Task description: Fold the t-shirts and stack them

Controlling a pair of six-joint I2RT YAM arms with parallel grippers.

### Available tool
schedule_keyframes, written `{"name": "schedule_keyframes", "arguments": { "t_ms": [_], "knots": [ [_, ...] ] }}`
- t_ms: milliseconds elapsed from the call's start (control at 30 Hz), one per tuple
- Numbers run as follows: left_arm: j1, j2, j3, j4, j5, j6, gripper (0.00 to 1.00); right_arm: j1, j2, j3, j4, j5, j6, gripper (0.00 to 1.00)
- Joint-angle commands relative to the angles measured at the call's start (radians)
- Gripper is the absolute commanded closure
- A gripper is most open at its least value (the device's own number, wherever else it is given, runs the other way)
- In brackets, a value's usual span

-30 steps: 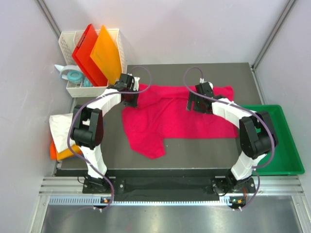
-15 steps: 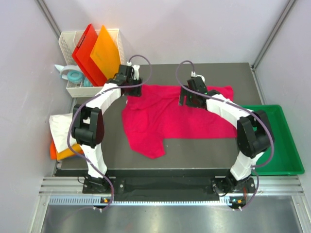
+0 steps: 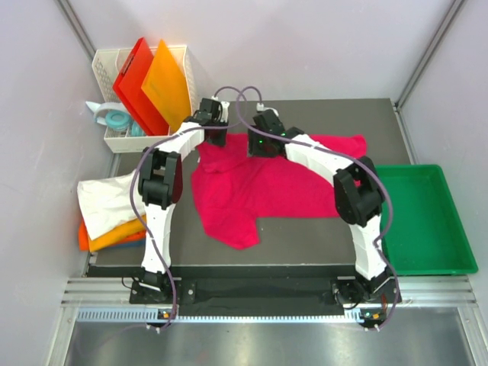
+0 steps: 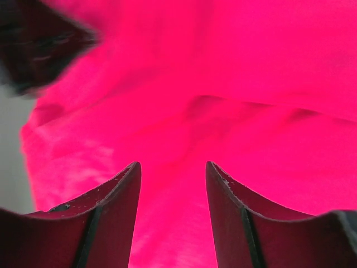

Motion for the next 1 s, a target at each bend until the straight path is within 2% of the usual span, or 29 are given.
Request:
{"name": "schedule_keyframes", "arguments": {
  "t_ms": [0,300,500,667,767,967],
  "knots": [
    [0.011,0.003,0.053,-0.006,0.004,0.020,0.76,0.060,0.082,0.127,-0.035,-0.041,0.012,0.50],
    [0.019,0.032,0.056,-0.026,-0.018,0.023,0.78,0.070,0.196,0.193,-0.001,-0.131,0.062,0.55],
    [0.020,0.098,0.131,-0.067,-0.080,0.019,0.79,0.076,0.230,0.209,0.003,-0.147,0.059,0.57],
    [0.022,0.138,0.188,-0.103,-0.078,0.013,0.80,0.076,0.268,0.241,-0.003,-0.168,0.058,0.55],
    [0.023,0.114,0.160,-0.088,-0.081,0.005,0.80,0.074,0.294,0.270,-0.001,-0.174,0.056,0.55],
    [0.026,-0.012,0.005,-0.014,-0.014,-0.010,0.79,0.074,0.332,0.314,0.009,-0.197,0.070,0.55]
  ]
}}
